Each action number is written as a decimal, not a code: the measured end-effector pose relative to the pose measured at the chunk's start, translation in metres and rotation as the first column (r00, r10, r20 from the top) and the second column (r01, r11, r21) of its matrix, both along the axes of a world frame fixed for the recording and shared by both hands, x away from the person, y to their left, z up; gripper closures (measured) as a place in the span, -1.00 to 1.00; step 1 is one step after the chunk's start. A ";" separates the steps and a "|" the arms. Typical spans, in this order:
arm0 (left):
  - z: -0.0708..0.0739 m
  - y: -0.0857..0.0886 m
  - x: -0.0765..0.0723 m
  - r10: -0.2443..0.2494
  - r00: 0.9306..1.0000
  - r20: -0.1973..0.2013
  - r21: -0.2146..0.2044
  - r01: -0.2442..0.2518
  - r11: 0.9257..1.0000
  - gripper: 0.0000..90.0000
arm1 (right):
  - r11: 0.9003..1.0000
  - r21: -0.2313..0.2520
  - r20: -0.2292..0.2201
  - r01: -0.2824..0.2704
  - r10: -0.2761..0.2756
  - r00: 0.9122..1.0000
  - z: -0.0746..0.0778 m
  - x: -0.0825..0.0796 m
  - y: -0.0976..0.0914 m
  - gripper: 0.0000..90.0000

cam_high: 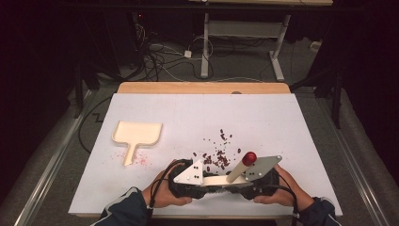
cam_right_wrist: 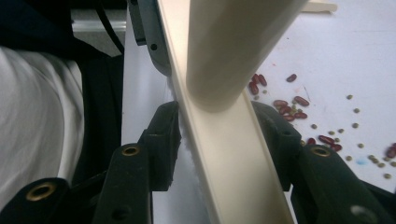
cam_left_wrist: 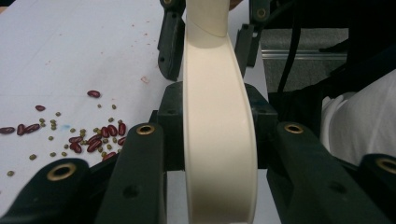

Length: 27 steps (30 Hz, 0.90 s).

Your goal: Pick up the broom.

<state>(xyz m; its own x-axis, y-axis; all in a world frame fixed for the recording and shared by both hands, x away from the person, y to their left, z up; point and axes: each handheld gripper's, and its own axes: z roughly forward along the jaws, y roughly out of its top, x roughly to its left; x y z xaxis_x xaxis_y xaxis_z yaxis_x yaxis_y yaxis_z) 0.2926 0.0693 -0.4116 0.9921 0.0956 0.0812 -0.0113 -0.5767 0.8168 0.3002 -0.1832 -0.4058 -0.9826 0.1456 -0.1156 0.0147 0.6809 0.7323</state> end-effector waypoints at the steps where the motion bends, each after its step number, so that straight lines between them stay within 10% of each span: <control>1: 0.000 0.001 0.001 -0.001 1.000 -0.008 -0.012 0.001 1.000 0.45 | 1.000 0.009 0.001 -0.008 0.008 1.000 -0.001 0.001 0.000 0.29; 9: 0.006 0.008 0.004 0.066 0.996 0.058 -0.023 -0.065 0.998 0.01 | 1.000 0.001 0.015 -0.004 0.004 1.000 0.002 -0.002 0.001 0.51; 12: 0.011 0.019 0.006 0.173 0.979 0.112 -0.040 -0.169 0.985 -0.31 | 0.999 -0.014 0.035 0.041 -0.040 0.999 0.002 0.000 -0.001 0.51; 17: 0.011 0.052 0.010 0.355 0.918 0.175 -0.079 -0.346 0.935 -0.51 | 0.992 0.017 0.048 0.127 -0.128 0.991 0.008 0.009 -0.011 0.51; 18: 0.011 0.052 0.010 0.355 0.918 0.175 -0.079 -0.346 0.935 -0.51 | 0.989 0.026 0.050 0.147 -0.148 0.988 0.010 0.010 -0.014 0.51; 19: 0.006 0.069 0.010 0.422 0.892 0.162 -0.095 -0.412 0.906 -0.51 | 0.986 0.039 0.049 0.161 -0.162 0.986 0.012 0.013 -0.017 0.51; 21: -0.003 0.088 0.008 0.490 0.855 0.167 -0.088 -0.482 0.872 -0.51 | 0.982 0.051 0.061 0.181 -0.184 0.981 0.014 0.016 -0.020 0.51; 26: -0.020 0.130 0.005 0.594 0.797 0.109 -0.074 -0.590 0.804 -0.52 | 0.967 0.048 0.085 0.251 -0.255 0.963 0.016 0.021 -0.029 0.51; 27: -0.020 0.130 0.005 0.594 0.797 0.109 -0.074 -0.590 0.804 -0.51 | 0.964 0.046 0.086 0.262 -0.265 0.960 0.017 0.022 -0.030 0.51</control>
<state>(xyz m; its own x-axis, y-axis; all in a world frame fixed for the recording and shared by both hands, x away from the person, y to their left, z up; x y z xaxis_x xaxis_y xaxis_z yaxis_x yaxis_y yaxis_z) 0.2976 0.1989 -0.4316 0.7237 0.6658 0.1816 0.2237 -0.4753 0.8509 0.3222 -0.2131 -0.3890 -0.8944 0.4037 -0.1926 0.1235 0.6368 0.7611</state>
